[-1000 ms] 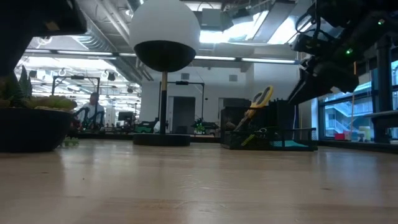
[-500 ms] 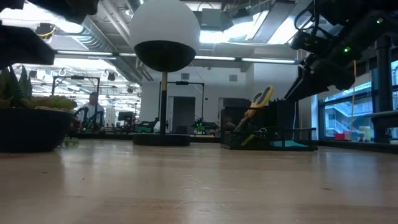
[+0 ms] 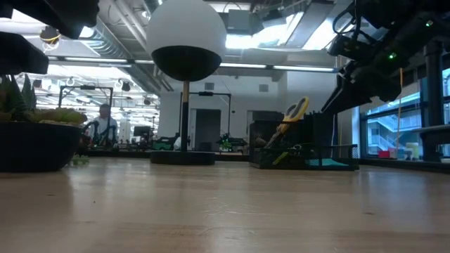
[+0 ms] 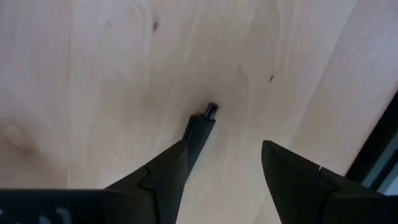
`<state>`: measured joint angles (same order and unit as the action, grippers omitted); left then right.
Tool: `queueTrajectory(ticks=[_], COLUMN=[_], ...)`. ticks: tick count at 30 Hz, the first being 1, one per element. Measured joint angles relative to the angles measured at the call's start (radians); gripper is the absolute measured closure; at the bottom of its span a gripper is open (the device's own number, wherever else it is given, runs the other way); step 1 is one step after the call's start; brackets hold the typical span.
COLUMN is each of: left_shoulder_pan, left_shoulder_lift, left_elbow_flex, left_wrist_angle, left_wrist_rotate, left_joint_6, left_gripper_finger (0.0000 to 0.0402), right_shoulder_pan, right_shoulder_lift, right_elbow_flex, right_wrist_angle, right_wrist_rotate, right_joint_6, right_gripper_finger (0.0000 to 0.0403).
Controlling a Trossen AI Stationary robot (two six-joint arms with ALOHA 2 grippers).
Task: Pick and place office supplies into organizer
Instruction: Put the black pen into the desk organizer
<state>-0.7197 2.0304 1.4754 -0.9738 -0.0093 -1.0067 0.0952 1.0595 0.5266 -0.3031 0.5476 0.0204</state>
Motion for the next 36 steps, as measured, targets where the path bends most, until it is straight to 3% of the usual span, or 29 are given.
queueTrajectory(ticks=[30,36], left_shoulder_pan=[0.009,0.027], left_shoulder_lift=[0.067,0.069], left_elbow_flex=[0.005,0.004], left_wrist_angle=[-0.030,-0.020], left_wrist_rotate=[-0.010,0.040], left_joint_6=[0.089,0.096], left_gripper_finger=[0.0204,0.0231], right_shoulder_pan=[0.000,0.000], right_shoulder_lift=[0.000,0.000], right_elbow_flex=[0.000,0.000], right_wrist_angle=[0.002,0.007], right_wrist_rotate=[0.000,-0.001], right_joint_6=[-0.002,-0.002], right_gripper_finger=[0.0274,0.0274])
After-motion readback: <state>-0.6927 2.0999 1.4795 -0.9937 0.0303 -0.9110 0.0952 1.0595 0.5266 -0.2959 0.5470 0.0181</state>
